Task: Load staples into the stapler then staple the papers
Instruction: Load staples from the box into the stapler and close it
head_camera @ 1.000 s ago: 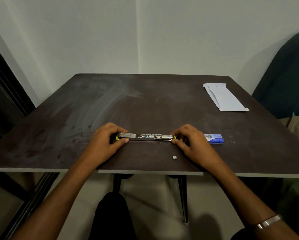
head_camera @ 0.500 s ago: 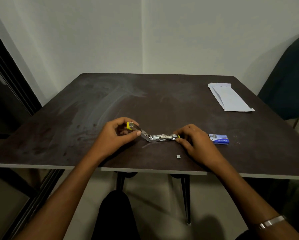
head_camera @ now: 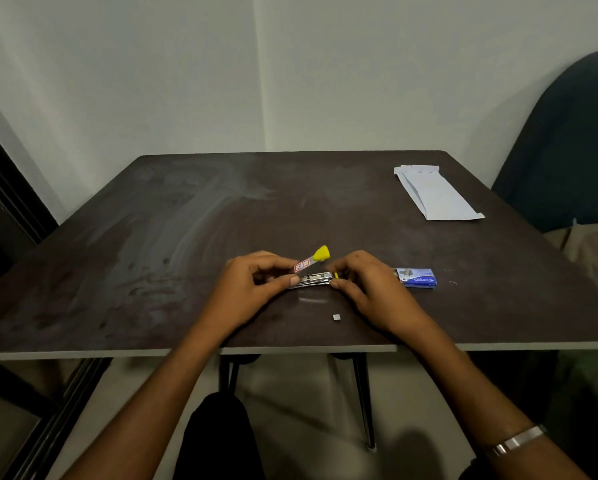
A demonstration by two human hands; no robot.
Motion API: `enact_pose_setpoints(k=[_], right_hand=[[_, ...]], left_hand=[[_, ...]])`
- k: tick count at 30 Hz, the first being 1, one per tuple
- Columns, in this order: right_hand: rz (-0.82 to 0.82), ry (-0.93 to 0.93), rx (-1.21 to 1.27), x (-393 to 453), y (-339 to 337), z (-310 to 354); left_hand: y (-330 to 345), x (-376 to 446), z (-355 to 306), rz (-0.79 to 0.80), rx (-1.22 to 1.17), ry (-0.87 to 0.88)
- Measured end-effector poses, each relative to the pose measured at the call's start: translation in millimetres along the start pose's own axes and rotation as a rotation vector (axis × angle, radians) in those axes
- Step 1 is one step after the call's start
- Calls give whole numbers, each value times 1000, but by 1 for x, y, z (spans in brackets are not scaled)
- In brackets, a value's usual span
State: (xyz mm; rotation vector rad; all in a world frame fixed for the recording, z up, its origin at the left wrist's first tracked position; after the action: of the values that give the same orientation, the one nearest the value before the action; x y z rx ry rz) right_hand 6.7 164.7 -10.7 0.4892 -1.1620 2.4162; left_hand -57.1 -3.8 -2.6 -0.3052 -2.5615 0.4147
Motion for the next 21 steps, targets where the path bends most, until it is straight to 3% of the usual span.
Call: enact_pose_setpoints(k=[4, 9, 12, 16, 21], right_hand=[[-43, 48, 120, 0, -5, -3], [-80, 148, 387, 0, -12, -8], [-87, 243, 629, -1, -17, -8], [-112, 342, 821, -2, -23, -12], [-102, 412, 865, 0, -20, -21]], left_hand=[[4, 1, 4, 36, -20, -87], [22, -1, -6, 153, -11, -70], [32, -1, -5, 107, -129, -184], [47, 0, -8, 59, -145, -188], [64, 2, -17, 14, -160, -191]])
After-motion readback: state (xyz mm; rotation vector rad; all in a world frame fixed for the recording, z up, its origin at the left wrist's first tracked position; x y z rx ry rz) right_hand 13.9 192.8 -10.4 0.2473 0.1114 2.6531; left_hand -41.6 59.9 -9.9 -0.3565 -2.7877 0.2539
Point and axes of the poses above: each hand's wrist, its own x-axis towards the middle knuckle, its own y-axis out of the palm, z = x × y, the point moved 9 cm from there along x, towards the middle knuckle, and after that the axes turned 15 degrees about -z, right-handed, at the moved point
